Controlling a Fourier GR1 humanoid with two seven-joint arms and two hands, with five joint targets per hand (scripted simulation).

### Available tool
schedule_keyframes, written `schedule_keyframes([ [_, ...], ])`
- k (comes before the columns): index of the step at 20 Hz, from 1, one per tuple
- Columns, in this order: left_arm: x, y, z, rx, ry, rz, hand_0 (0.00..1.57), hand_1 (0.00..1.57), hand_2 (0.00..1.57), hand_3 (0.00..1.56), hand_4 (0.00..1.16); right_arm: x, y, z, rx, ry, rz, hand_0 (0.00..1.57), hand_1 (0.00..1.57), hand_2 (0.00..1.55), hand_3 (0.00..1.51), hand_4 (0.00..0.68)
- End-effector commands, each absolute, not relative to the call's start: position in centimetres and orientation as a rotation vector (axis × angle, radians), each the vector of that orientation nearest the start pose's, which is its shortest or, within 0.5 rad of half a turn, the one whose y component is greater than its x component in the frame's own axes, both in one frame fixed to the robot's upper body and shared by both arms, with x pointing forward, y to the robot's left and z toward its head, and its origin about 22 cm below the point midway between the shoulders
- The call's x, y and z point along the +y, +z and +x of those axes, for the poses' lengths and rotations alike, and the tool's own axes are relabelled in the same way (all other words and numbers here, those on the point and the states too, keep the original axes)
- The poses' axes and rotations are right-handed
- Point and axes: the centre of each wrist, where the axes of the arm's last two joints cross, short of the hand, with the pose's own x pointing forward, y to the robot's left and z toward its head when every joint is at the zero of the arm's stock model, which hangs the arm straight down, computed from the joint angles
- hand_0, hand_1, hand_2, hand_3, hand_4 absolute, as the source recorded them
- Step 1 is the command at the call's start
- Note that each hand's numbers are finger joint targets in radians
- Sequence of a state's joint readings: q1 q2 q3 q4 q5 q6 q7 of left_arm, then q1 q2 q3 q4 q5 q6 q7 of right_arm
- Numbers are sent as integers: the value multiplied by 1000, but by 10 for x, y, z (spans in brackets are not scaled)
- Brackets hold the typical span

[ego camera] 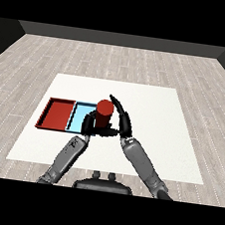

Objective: Pick the red can and put it in the red box

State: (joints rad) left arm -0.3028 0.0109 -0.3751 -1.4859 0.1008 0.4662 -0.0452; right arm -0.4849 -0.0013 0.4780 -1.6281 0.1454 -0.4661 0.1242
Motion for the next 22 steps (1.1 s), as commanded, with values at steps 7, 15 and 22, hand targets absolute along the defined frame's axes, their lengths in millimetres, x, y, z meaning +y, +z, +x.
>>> schedule_keyframes([
  [7, 132, 50, 270, -1774, -2, 15, 1571, 1571, 1571, 1495, 1123, -118, 146, 250, -2027, 107, 99, 0, 0, 0, 0, 0],
  [15, 195, 50, 297, -1768, 60, 209, 1571, 1571, 1571, 1486, 1127, -214, 109, 228, -2049, -27, 21, 0, 0, 0, 0, 0],
  [22, 289, 47, 318, -1652, 87, 465, 1571, 1571, 1571, 1509, 1138, -264, 76, 209, -1972, -167, -171, 0, 0, 0, 0, 0],
])
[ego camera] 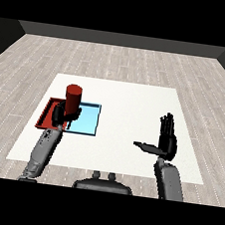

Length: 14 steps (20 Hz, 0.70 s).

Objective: Pick the red can and put it in the red box

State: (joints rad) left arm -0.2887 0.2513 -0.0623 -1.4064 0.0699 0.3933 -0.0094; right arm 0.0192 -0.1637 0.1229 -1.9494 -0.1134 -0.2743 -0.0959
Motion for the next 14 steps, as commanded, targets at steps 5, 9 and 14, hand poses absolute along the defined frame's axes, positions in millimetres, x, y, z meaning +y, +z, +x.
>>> schedule_keyframes([
  [5, 345, 9, 323, -1491, 86, 590, 1571, 1571, 1571, 1495, 1099, -281, 68, 209, -1866, -179, -215, 0, 0, 0, 0, 0],
  [9, 378, -12, 326, -1385, 78, 653, 1571, 1571, 1571, 1499, 1035, -274, 31, 215, -1843, -168, -261, 0, 0, 0, 0, 0],
  [14, 374, -37, 338, -1202, 77, 737, 1571, 1571, 1550, 1475, 1022, -274, 21, 224, -1805, -161, -295, 0, 0, 0, 0, 0],
])
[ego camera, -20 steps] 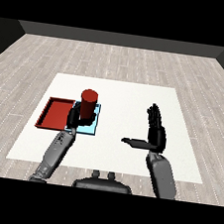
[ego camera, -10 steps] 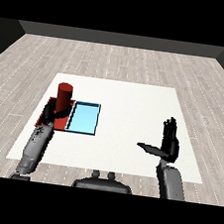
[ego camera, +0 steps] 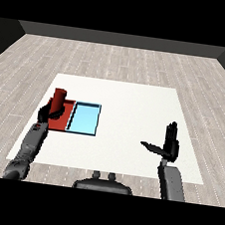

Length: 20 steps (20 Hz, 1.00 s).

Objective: Pick the red can and put it in the red box

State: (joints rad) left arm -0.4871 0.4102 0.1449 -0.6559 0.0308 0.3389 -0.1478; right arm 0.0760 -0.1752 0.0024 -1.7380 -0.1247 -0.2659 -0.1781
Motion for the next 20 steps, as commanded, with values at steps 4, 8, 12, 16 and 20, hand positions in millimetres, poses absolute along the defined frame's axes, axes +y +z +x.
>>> schedule_keyframes([
  [4, 346, -69, 333, -985, -13, 714, 29, 29, 370, 124, 708, -269, 18, 231, -1787, -154, -326, 0, 0, 0, 0, 0],
  [8, 366, -77, 320, -898, 4, 750, 566, 566, 661, 570, 633, -275, 14, 234, -1788, -138, -325, 0, 0, 0, 0, 0],
  [12, 369, -71, 325, -893, -15, 707, 462, 462, 583, 112, 590, -268, 27, 250, -1813, -154, -324, 0, 0, 0, 0, 0],
  [16, 379, -62, 329, -800, -7, 757, 0, 0, 0, 0, 0, -274, 3, 238, -1824, -158, -328, 0, 0, 0, 0, 0],
  [20, 397, -78, 301, -981, 85, 666, 0, 0, 0, 0, 0, -293, 34, 231, -1845, -145, -318, 0, 0, 0, 0, 0],
])
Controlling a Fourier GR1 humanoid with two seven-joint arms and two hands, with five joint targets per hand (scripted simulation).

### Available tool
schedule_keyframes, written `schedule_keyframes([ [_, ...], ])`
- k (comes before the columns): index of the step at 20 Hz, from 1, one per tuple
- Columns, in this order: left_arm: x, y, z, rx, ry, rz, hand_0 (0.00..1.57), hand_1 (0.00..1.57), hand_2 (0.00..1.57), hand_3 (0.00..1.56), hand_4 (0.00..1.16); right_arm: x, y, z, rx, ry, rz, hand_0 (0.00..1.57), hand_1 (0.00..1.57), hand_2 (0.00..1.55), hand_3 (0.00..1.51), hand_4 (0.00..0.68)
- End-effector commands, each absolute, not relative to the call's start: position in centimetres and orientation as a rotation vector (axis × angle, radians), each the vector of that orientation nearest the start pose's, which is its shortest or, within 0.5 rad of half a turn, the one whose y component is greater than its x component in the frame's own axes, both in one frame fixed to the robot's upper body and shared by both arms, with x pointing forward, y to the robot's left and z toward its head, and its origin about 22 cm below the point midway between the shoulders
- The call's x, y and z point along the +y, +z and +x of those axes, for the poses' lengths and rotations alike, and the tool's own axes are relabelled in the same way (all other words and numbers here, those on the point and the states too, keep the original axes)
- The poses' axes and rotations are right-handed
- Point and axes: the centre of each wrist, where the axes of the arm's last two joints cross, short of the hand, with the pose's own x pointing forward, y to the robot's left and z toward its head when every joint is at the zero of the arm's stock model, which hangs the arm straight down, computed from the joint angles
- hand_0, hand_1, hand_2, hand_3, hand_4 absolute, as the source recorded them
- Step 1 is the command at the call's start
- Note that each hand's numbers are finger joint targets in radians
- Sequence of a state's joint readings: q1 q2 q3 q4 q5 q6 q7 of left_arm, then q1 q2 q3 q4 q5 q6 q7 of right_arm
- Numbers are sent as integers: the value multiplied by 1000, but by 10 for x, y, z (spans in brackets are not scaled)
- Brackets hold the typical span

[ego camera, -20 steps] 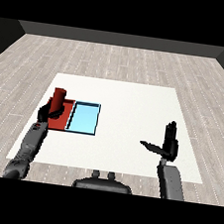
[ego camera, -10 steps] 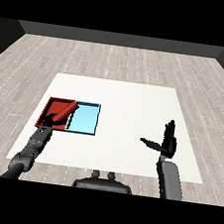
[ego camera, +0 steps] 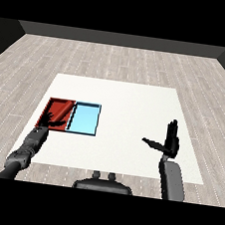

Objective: Pick the red can and put it in the red box

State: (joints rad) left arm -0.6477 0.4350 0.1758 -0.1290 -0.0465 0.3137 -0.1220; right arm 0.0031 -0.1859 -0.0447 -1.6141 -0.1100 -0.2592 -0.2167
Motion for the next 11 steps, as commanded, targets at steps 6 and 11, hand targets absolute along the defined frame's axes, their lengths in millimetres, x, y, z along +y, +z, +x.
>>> schedule_keyframes([
  [6, 399, -36, 333, -1546, 316, 570, 0, 0, 0, 0, 0, -282, 50, 235, -1918, -89, -275, 0, 0, 0, 0, 0],
  [11, 362, -24, 351, -1921, 336, 262, 0, 0, 0, 0, 0, -257, 54, 233, -1929, -92, -92, 0, 0, 0, 0, 0],
])
